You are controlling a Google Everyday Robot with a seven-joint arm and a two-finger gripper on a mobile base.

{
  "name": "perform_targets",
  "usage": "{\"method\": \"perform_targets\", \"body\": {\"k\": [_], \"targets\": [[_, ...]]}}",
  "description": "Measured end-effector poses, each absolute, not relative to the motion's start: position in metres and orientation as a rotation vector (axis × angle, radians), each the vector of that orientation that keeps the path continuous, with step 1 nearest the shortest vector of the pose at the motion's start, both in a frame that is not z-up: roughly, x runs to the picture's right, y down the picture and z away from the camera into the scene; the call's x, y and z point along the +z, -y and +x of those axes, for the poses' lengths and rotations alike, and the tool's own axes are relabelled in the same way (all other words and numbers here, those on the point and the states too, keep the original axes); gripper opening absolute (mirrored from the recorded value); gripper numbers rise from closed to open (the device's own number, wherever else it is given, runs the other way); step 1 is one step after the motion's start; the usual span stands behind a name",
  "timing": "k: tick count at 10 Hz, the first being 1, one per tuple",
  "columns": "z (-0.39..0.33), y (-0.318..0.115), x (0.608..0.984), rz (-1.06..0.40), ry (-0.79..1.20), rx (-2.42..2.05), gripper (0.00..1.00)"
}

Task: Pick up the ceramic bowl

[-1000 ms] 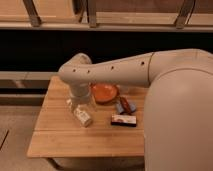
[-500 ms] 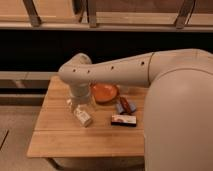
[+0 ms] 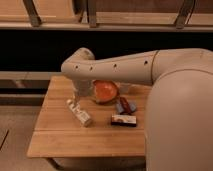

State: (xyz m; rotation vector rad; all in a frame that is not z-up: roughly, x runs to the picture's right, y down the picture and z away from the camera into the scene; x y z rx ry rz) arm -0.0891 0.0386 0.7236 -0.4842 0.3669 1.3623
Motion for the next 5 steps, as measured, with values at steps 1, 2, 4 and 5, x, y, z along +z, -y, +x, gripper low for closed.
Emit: {"method": "perform_targets", "body": {"k": [1,2,4,5], "targets": [[-0.076,-0.01,0.73,-0.445,-0.32,1.325,0.65],[-0.056,0.024,0.735,-0.402,-0.278,1.296,0.65],[-0.02,0.07,0.738,-0.336,-0.239,1.253,0.65],[-0.017,0.078,0.737,-0.327,-0.23,1.243,0.65]]}}
